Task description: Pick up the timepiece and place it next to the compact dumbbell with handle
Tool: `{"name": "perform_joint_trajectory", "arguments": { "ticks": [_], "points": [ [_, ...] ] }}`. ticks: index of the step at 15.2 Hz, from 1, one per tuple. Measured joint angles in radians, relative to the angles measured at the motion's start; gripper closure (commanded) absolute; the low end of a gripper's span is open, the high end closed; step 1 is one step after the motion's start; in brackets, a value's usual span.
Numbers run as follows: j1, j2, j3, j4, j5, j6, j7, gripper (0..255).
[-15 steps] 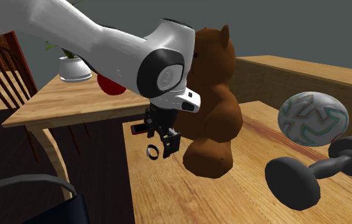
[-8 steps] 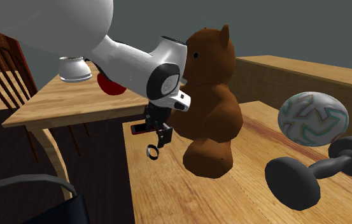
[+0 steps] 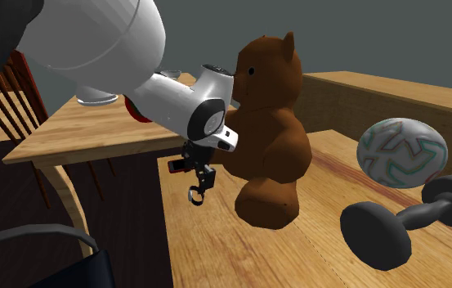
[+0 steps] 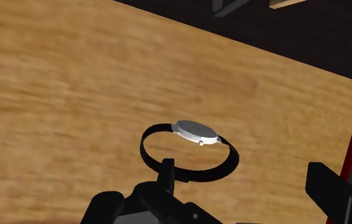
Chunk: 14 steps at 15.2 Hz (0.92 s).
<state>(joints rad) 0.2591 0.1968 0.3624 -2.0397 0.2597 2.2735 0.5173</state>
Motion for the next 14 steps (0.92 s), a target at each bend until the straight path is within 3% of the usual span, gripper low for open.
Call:
{"name": "perform_joint_trajectory", "arguments": {
  "ticks": [8,9,14],
  "points": [
    [0.007,0.023,0.002,-0.008,-0.004,0.032,0.003,0],
    [0.007,0.023,0.002,-0.008,-0.004,0.032,0.003,255],
    [0.007,0.023,0.002,-0.008,-0.004,0.033,0.003,255]
  ]
}}
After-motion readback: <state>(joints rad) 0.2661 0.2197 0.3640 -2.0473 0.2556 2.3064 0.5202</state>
